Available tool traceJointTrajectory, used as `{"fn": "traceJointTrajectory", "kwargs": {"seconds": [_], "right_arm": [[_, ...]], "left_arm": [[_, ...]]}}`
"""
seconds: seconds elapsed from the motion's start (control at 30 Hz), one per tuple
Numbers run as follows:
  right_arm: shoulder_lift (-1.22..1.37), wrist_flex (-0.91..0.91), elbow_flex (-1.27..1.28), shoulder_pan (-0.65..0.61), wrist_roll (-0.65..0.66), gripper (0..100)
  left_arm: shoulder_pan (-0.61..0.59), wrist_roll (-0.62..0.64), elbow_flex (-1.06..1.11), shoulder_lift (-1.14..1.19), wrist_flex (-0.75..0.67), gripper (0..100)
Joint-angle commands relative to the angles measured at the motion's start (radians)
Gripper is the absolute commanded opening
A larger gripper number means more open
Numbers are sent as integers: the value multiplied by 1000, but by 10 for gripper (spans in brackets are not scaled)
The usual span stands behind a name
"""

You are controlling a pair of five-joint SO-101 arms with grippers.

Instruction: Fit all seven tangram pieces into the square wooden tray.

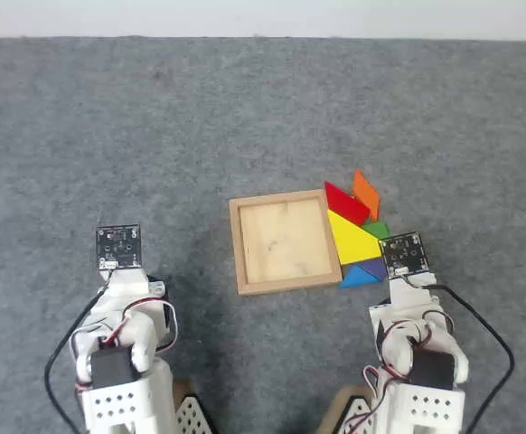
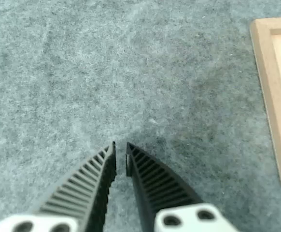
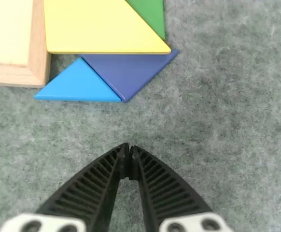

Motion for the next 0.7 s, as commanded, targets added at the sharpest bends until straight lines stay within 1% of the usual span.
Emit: {"fn": "traceJointTrajectory", "kwargs": {"seconds": [0.0,0.67], "right_arm": [[-8,5,17,10,9,8],[-8,5,17,10,9,8]], "left_arm": [[6,-5,-5,-18,3,36],[6,-5,-5,-18,3,36]]}}
